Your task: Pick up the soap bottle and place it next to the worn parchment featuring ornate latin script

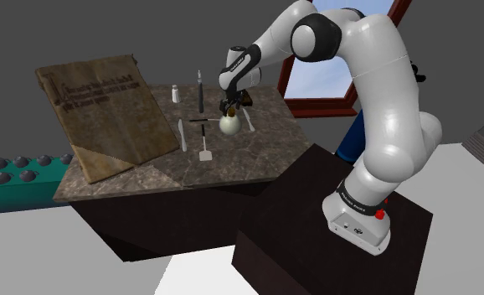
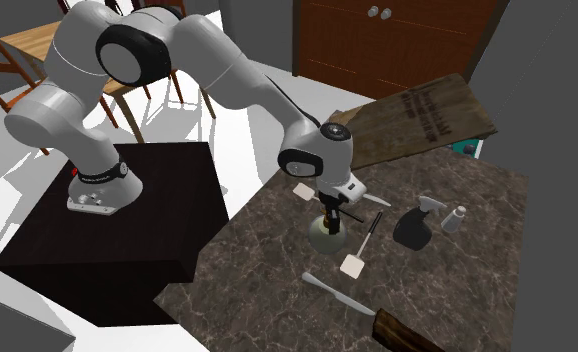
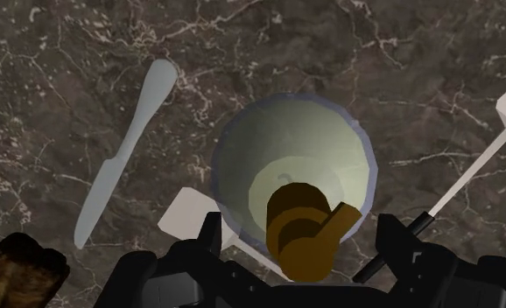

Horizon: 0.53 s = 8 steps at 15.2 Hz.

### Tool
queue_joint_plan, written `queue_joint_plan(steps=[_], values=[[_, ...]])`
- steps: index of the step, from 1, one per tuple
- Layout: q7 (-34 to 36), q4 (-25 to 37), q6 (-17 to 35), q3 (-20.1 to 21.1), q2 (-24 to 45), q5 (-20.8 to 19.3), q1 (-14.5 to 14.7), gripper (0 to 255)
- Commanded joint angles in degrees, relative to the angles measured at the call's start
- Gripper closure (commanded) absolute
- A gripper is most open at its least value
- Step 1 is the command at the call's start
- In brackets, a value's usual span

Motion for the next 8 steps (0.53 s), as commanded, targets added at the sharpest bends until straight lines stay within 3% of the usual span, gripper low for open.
queue_joint_plan(steps=[1, 2, 8], values=[[0.0, 0.0, 0.0, 0.0, 0.0, 0.0, 0.0, 0], [0.0, 0.0, 0.0, 0.0, 0.0, 0.0, 0.0, 255], [0.01, -0.04, 0.0, 0.0, -0.04, 0.0, 0.01, 255]])
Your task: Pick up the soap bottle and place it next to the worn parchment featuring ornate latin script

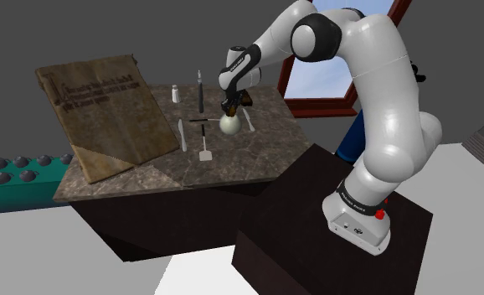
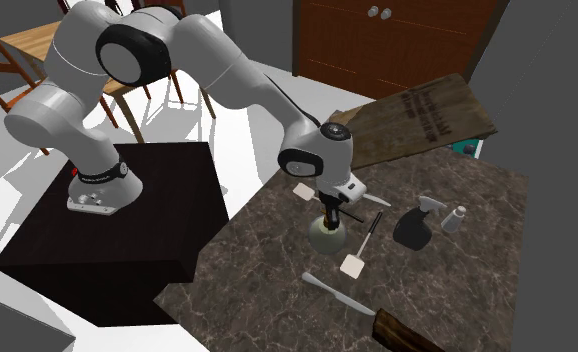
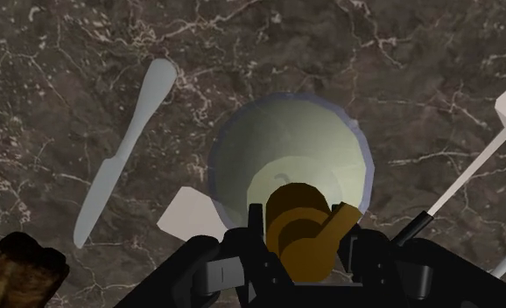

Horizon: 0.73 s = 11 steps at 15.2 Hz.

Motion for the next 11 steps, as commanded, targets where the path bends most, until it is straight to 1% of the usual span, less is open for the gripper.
queue_joint_plan(steps=[1, 3, 11], values=[[0.0, -0.02, 0.0, -0.03, 0.02, -0.01, -0.02, 255], [-0.01, 0.02, 0.01, -0.03, 0.06, -0.01, -0.03, 255], [0.05, -1.4, -3.41, -0.36, -4.77, -0.29, 0.23, 255]])
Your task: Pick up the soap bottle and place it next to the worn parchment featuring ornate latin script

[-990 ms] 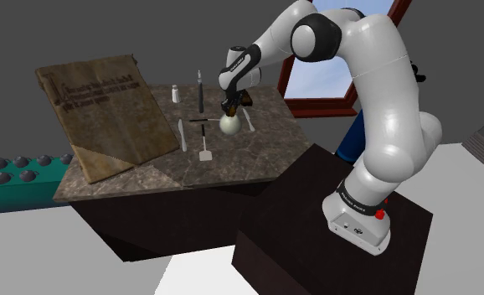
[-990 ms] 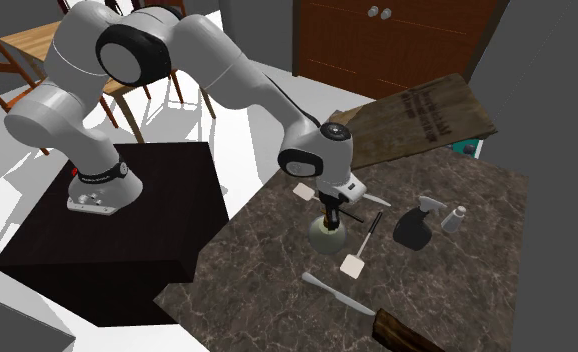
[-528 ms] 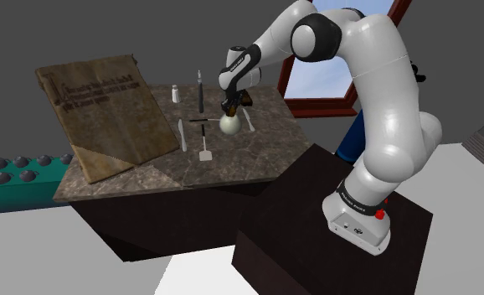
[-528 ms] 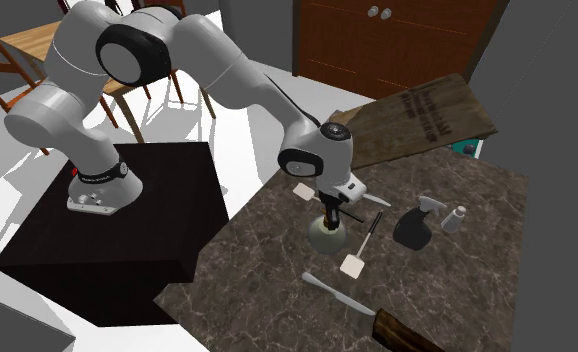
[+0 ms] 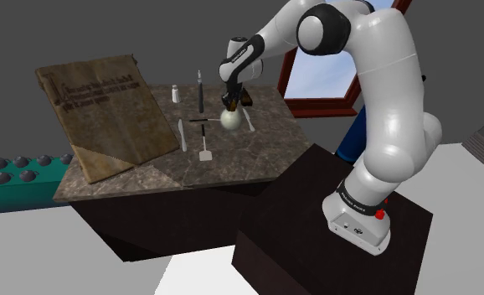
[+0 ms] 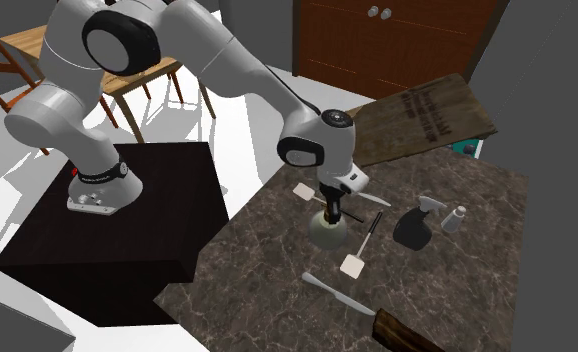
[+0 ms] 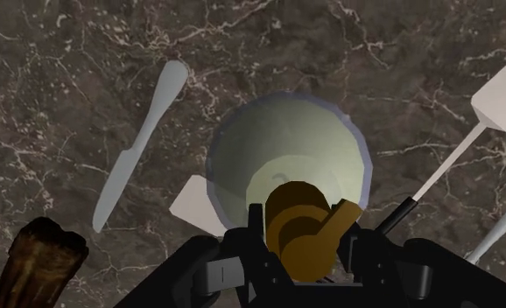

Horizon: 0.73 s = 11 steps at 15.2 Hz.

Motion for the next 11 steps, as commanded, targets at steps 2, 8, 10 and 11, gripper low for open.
queue_joint_plan(steps=[2, 8, 10, 11], values=[[0.07, -0.2, -1.48, -0.12, -1.71, -0.12, 0.13, 255], [0.14, -0.53, -4.39, -0.35, -4.96, -0.36, 0.3, 255], [0.16, -0.54, -5.41, -0.42, -5.98, -0.45, 0.36, 255], [0.18, -0.5, -5.94, -0.46, -6.47, -0.49, 0.39, 255]])
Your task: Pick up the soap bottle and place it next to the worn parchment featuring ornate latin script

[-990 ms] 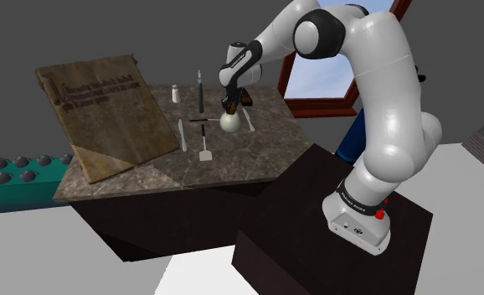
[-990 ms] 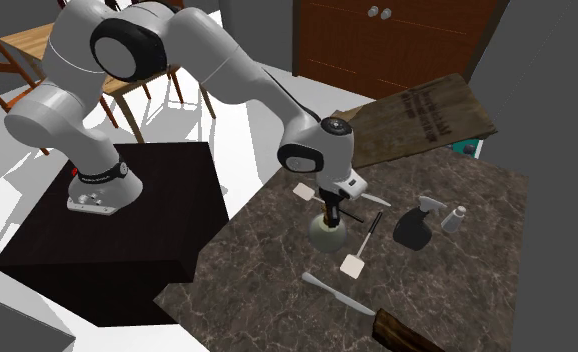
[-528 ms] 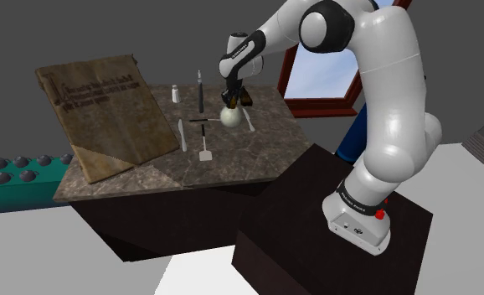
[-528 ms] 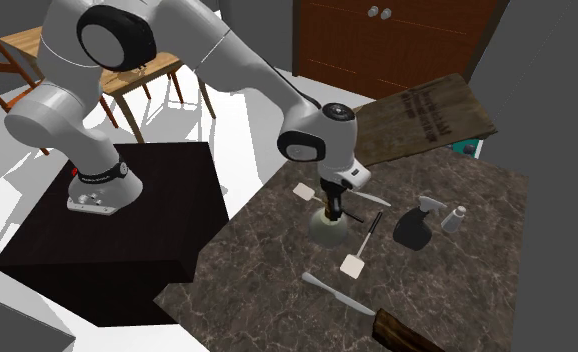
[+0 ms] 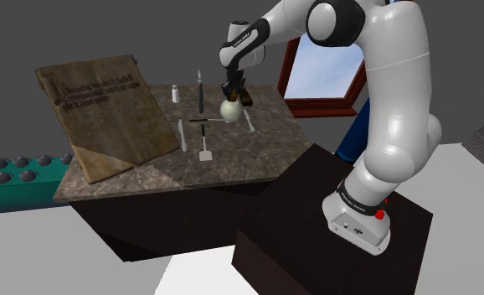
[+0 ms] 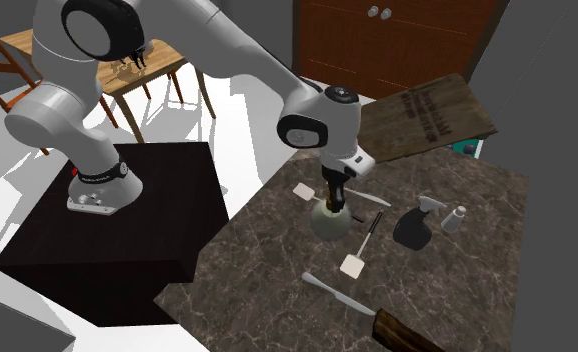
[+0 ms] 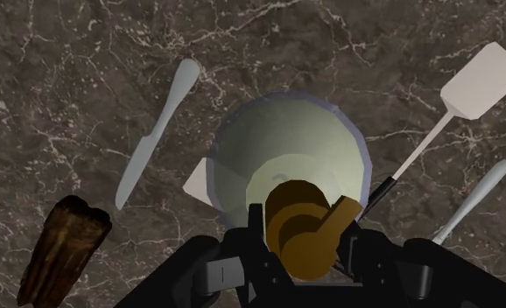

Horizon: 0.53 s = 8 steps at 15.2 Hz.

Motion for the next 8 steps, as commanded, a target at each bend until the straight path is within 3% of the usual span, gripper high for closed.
queue_joint_plan(steps=[1, 8], values=[[0.01, -0.24, -0.97, -0.08, -1.23, -0.09, 0.06, 255], [0.1, 0.35, -4.78, -0.3, -4.46, -0.38, 0.22, 255]])
